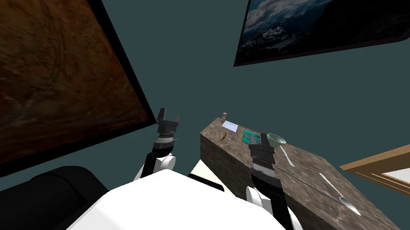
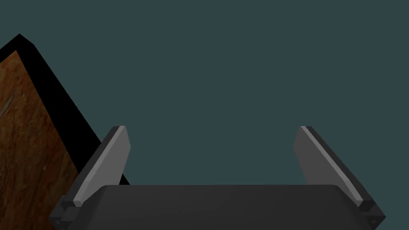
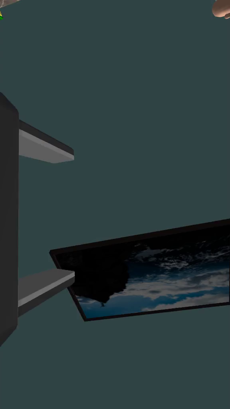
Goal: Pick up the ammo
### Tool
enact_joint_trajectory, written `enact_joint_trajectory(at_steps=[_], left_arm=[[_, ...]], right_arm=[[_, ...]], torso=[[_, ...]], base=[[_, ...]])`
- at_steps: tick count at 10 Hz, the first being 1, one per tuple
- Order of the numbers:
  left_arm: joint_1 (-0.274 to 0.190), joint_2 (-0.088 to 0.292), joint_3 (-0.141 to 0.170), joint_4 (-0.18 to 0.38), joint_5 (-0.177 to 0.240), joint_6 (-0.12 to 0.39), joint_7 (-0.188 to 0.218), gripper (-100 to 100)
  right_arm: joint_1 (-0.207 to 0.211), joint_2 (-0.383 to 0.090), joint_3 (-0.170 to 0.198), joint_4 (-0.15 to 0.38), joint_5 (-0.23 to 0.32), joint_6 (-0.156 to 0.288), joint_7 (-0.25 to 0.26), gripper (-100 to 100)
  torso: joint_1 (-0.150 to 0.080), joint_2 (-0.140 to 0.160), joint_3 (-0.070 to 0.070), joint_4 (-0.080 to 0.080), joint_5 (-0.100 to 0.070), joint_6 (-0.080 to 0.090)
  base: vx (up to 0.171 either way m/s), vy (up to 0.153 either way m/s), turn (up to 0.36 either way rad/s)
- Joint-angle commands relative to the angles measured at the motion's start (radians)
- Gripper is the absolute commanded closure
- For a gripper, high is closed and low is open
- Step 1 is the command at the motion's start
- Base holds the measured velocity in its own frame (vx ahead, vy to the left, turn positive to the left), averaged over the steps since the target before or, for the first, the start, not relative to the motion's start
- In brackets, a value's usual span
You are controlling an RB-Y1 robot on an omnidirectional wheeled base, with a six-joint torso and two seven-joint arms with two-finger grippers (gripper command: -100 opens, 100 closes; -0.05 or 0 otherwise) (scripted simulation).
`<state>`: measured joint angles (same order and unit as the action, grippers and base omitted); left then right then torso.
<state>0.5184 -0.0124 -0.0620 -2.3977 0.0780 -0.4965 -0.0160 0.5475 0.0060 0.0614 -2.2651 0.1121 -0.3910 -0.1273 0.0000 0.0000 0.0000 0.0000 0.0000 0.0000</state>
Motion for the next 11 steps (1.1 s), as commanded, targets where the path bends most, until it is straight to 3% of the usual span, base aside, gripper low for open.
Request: enact_joint_trajectory(at_steps=[1, 6, 7, 11], left_arm=[[0.0, 0.0, 0.0, 0.0, 0.0, 0.0, 0.0, 0], [0.0, 0.0, 0.0, 0.0, 0.0, 0.0, 0.0, 0], [0.0, 0.0, 0.0, 0.0, 0.0, 0.0, 0.0, 0], [0.0, 0.0, 0.0, 0.0, 0.0, 0.0, 0.0, 0]], right_arm=[[-0.002, -0.032, -0.003, -0.005, 0.017, -0.008, -0.006, -100], [-0.012, -0.184, -0.029, -0.04, 0.148, -0.064, -0.053, -100], [-0.012, -0.189, -0.029, -0.04, 0.161, -0.064, -0.053, -100], [-0.012, -0.308, -0.053, -0.063, 0.285, -0.11, -0.1, -100]], torso=[[0.0, 0.0, 0.0, 0.0, 0.0, 0.0], [-0.004, 0.002, 0.001, 0.001, -0.001, 0.0], [-0.004, 0.003, 0.002, 0.001, -0.001, 0.0], [-0.003, 0.001, 0.001, 0.0, -0.001, 0.0]], base=[[-0.01, -0.018, 0.045], [-0.034, -0.047, 0.128], [-0.031, -0.036, 0.061], [-0.027, -0.033, 0.155]])
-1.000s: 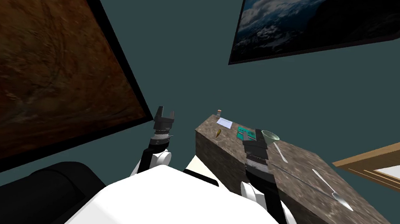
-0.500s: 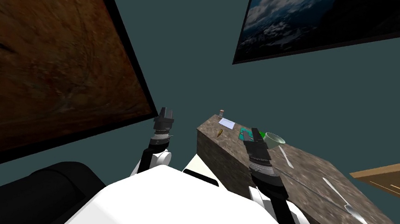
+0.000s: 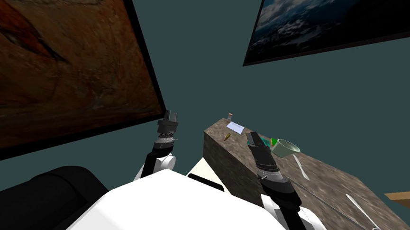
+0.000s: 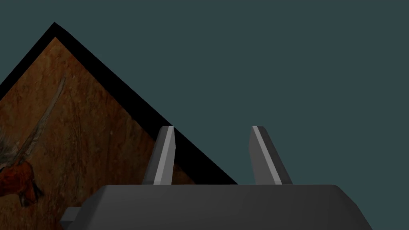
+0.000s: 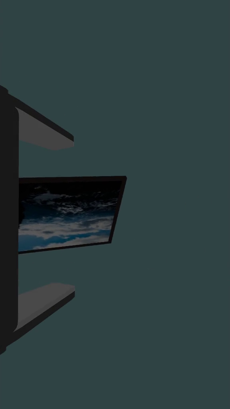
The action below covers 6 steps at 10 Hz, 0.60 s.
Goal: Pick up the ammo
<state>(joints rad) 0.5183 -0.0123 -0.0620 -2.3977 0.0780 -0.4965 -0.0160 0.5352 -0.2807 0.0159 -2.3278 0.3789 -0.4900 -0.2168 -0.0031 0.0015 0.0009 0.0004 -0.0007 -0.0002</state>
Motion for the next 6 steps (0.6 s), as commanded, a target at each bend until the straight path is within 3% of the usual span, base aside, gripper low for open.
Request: enact_joint_trajectory(at_steps=[1, 2, 3, 6], left_arm=[[0.0, 0.0, 0.0, 0.0, 0.0, 0.0, 0.0, 0], [0.0, 0.0, 0.0, 0.0, 0.0, 0.0, 0.0, 0], [0.0, 0.0, 0.0, 0.0, 0.0, 0.0, 0.0, 0], [0.0, 0.0, 0.0, 0.0, 0.0, 0.0, 0.0, 0]], right_arm=[[0.0, -0.026, -0.007, -0.001, 0.037, -0.011, -0.011, -100], [0.002, -0.068, -0.016, -0.008, 0.073, -0.027, -0.029, -100], [0.002, -0.071, -0.016, -0.008, 0.093, -0.027, -0.029, -100], [0.011, -0.157, -0.034, -0.019, 0.186, -0.058, -0.068, -100]], torso=[[0.0, 0.0, 0.0, 0.0, 0.0, 0.0], [0.0, 0.0, 0.0, 0.0, 0.0, 0.0], [0.001, 0.0, 0.0, 0.0, 0.0, 0.0], [0.001, -0.001, 0.0, 0.0, 0.0, 0.0]], base=[[-0.023, -0.035, 0.104], [-0.023, -0.028, 0.193], [-0.02, -0.028, 0.094], [-0.023, -0.028, 0.178]])
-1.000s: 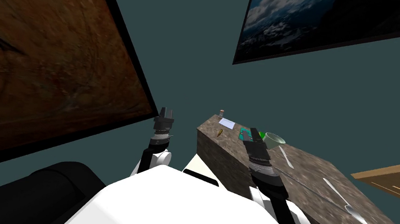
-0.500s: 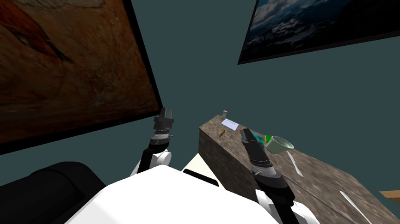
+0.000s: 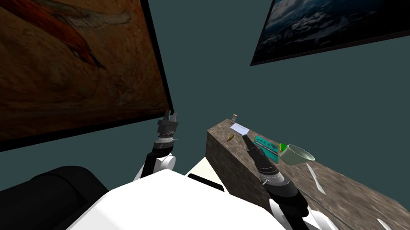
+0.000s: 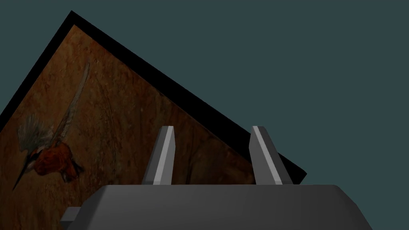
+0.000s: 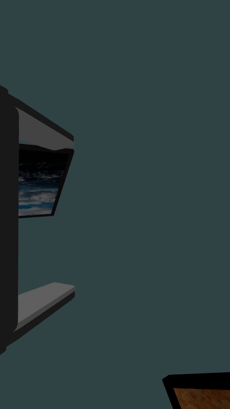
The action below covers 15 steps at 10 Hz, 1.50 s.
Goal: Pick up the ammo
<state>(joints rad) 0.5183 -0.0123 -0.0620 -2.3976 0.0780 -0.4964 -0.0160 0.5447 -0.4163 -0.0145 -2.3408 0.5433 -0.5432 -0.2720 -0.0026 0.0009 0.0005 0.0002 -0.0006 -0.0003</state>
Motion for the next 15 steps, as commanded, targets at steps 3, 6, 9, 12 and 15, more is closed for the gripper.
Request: enact_joint_trajectory(at_steps=[3, 6, 9, 12, 15], left_arm=[[0.0, 0.0, 0.0, 0.0, 0.0, 0.0, 0.0, 0], [0.0, 0.0, 0.0, 0.0, 0.0, 0.0, 0.0, 0], [0.0, 0.0, 0.0, 0.0, 0.0, 0.0, 0.0, 0], [0.0, 0.0, 0.0, 0.0, 0.0, 0.0, 0.0, 0], [0.0, 0.0, 0.0, 0.0, 0.0, 0.0, 0.0, 0]], right_arm=[[0.008, -0.079, -0.013, -0.01, 0.11, -0.02, -0.034, -100], [0.017, -0.13, -0.022, -0.012, 0.179, -0.034, -0.056, -100], [0.038, -0.222, -0.042, -0.013, 0.276, -0.058, -0.102, -100], [0.052, -0.28, -0.051, -0.011, 0.355, -0.069, -0.126, -100], [0.067, -0.339, -0.061, -0.007, 0.442, -0.078, -0.15, -100]], torso=[[0.0, 0.0, 0.0, 0.0, 0.0, 0.0], [0.0, 0.0, 0.0, 0.0, 0.0, 0.001], [0.0, -0.001, -0.001, 0.0, 0.0, 0.001], [0.001, -0.001, -0.001, 0.0, 0.0, 0.001], [0.0, -0.001, -0.001, 0.0, 0.0, 0.0]], base=[[-0.019, -0.028, 0.149], [-0.02, -0.027, 0.123], [-0.016, -0.024, 0.222], [-0.015, -0.021, 0.117], [-0.018, -0.027, 0.198]])
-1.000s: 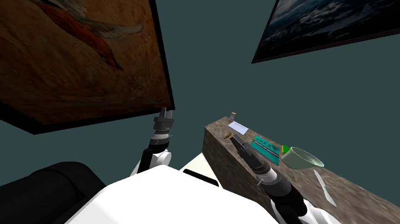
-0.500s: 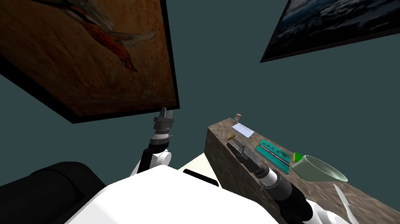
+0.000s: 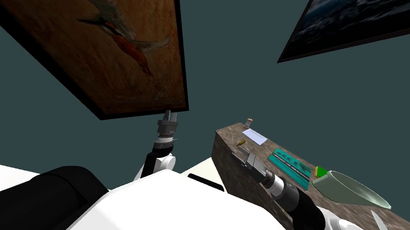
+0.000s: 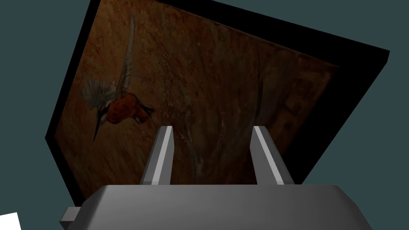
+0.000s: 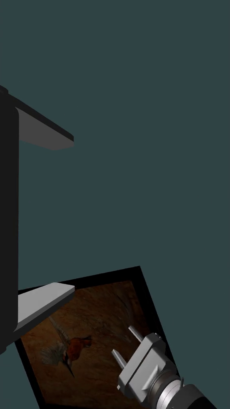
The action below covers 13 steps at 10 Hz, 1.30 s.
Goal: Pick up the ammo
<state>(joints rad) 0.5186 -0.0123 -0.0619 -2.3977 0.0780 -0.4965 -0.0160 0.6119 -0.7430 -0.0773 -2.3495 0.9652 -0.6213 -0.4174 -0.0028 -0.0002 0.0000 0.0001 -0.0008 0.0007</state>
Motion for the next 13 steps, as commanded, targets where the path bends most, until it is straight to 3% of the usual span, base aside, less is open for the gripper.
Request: enact_joint_trajectory(at_steps=[1, 2, 5, 6, 9, 11, 12, 13], left_arm=[[0.0, 0.0, 0.0, 0.0, 0.0, 0.0, 0.0, 0], [0.0, 0.0, 0.0, 0.0, 0.0, 0.0, 0.0, 0], [0.0, 0.0, 0.0, 0.0, 0.0, 0.0, 0.0, 0], [0.0, 0.0, 0.0, 0.0, 0.0, 0.0, 0.0, 0], [0.0, 0.0, 0.0, 0.0, 0.0, 0.0, 0.0, 0], [0.0, 0.0, 0.0, 0.0, 0.0, 0.0, 0.0, 0], [0.0, 0.0, 0.0, 0.0, 0.0, 0.0, 0.0, 0], [0.0, 0.0, 0.0, 0.0, 0.0, 0.0, 0.0, 0]], right_arm=[[-0.001, -0.012, 0.001, 0.002, 0.04, 0.0, -0.005, -100], [0.016, -0.059, -0.008, 0.008, 0.079, -0.007, -0.029, -100], [0.034, -0.121, -0.018, 0.015, 0.166, -0.013, -0.053, -100], [0.034, -0.121, -0.018, 0.015, 0.187, -0.013, -0.053, -100], [0.075, -0.217, -0.037, 0.034, 0.293, -0.02, -0.102, -100], [0.075, -0.231, -0.037, 0.034, 0.333, -0.02, -0.102, -100], [0.098, -0.275, -0.046, 0.046, 0.374, -0.021, -0.125, -100], [0.098, -0.287, -0.046, 0.046, 0.402, -0.021, -0.125, -100]], torso=[[0.0, 0.0, 0.0, 0.0, 0.0, 0.0], [0.001, -0.001, 0.0, 0.0, 0.0, 0.0], [0.0, 0.0, 0.0, 0.0, 0.0, -0.001], [0.0, 0.0, 0.0, 0.0, 0.0, 0.0], [0.0, -0.001, 0.0, 0.0, 0.0, 0.0], [0.0, -0.001, -0.001, 0.0, 0.0, 0.001], [0.001, -0.001, -0.001, 0.0, 0.0, 0.001], [0.001, -0.001, -0.001, 0.0, 0.0, -0.001]], base=[[-0.006, -0.019, 0.0], [-0.011, -0.018, 0.258], [-0.016, -0.03, 0.213], [-0.005, -0.015, -0.008], [-0.013, -0.022, 0.265], [-0.009, -0.026, 0.043], [-0.008, -0.016, 0.356], [-0.009, -0.029, 0.156]])
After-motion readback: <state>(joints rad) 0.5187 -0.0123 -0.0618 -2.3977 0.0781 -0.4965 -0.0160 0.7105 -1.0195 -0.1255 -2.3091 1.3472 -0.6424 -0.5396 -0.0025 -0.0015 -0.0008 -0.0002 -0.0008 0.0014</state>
